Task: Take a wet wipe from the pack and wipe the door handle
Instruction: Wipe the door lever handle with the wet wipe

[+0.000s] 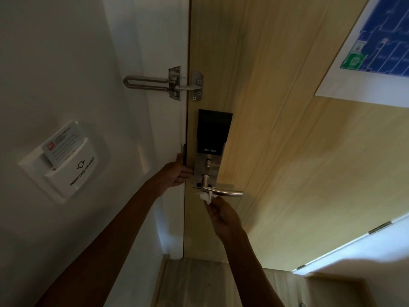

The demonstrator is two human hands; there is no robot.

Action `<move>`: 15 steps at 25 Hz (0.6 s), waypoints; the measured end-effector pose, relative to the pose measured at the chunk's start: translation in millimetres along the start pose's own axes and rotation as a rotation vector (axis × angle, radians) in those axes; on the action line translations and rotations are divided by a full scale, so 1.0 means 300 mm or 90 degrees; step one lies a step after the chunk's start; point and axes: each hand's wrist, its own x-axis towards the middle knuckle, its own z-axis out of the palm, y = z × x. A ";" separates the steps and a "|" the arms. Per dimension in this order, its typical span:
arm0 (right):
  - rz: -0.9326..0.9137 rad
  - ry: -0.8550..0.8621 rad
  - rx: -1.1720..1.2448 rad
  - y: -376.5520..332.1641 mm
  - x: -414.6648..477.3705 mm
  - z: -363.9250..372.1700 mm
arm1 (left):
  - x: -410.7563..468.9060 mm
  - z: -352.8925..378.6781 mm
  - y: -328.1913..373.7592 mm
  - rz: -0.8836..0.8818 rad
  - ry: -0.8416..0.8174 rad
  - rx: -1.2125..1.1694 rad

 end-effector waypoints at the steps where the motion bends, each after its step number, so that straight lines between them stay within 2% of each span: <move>1: -0.004 0.013 0.002 -0.009 0.003 -0.014 | 0.001 -0.001 -0.004 0.004 -0.001 -0.004; 9: -0.060 0.063 0.031 -0.150 0.001 -0.141 | 0.000 0.000 -0.096 0.016 -0.016 -0.075; 12: -0.185 0.113 -0.004 -0.209 -0.029 -0.174 | -0.003 -0.001 -0.103 0.014 -0.018 -0.091; 15: -0.346 0.204 -0.186 -0.233 -0.017 -0.190 | -0.005 0.006 -0.094 0.014 -0.020 -0.092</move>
